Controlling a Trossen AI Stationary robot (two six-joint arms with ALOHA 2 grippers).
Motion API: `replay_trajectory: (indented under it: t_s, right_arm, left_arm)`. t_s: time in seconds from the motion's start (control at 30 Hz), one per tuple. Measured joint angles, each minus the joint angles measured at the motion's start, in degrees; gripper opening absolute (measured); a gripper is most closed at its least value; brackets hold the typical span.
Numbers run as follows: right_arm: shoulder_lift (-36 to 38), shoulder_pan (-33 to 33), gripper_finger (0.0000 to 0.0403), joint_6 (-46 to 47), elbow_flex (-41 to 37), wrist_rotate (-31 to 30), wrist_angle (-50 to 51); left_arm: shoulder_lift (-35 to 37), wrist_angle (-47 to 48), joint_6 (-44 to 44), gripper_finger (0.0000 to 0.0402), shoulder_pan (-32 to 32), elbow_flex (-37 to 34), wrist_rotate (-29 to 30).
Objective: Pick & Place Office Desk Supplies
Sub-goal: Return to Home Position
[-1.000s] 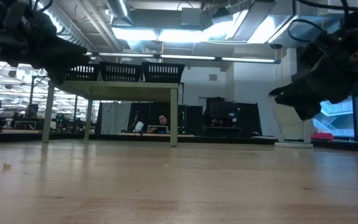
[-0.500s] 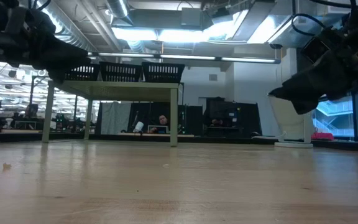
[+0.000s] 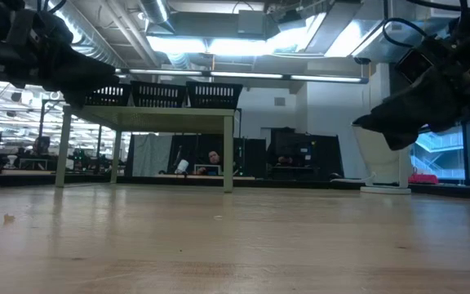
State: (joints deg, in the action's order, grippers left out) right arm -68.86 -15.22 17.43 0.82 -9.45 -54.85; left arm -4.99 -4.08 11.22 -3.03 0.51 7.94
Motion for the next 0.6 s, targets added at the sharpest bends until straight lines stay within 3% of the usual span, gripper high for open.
replay_trajectory:
  t_s: [0.23, 0.6]
  right_arm:
    - [5.5, 0.0, 0.0143, 0.0, 0.0, -0.2, 2.9]
    - [27.8, 0.0, 0.0143, 0.0, 0.0, 1.3, 8.7]
  left_arm:
    - [0.0, 0.0, 0.0, 0.0112, 0.0, 0.0, -0.1]
    - [0.0, 0.0, 0.0, 0.0114, 0.0, 0.0, -0.1]
